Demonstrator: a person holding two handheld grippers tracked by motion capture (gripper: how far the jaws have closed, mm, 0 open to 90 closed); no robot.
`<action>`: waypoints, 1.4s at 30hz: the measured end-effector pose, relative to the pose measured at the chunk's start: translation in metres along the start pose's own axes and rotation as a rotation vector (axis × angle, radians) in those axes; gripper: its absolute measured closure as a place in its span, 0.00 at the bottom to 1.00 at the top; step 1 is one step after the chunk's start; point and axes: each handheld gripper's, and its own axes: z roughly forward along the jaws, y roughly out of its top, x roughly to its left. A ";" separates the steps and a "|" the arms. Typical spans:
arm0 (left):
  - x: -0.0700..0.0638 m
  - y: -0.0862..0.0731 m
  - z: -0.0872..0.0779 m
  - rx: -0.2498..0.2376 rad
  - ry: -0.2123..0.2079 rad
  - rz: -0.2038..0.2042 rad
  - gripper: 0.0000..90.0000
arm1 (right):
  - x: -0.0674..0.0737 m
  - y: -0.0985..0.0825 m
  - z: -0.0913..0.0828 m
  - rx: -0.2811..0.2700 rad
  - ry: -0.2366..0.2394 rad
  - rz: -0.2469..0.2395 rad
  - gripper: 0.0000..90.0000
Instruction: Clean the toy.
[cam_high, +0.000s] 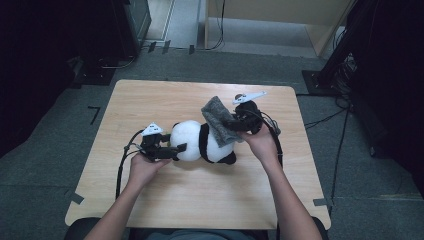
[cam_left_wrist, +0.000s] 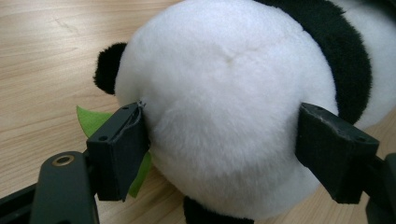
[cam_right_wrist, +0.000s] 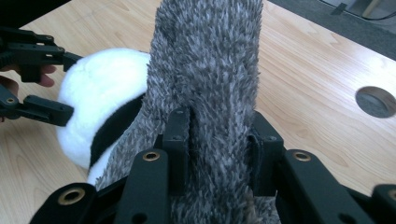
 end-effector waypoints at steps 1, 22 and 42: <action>0.000 0.000 0.000 0.000 -0.001 0.000 0.22 | -0.001 -0.001 -0.002 0.001 -0.005 0.003 0.76; 0.000 -0.001 0.000 0.000 -0.002 0.005 0.22 | 0.047 0.031 -0.005 -0.056 0.117 -0.063 0.81; 0.000 -0.001 -0.001 0.000 -0.003 0.011 0.22 | 0.077 0.049 0.081 0.071 0.142 -0.092 0.79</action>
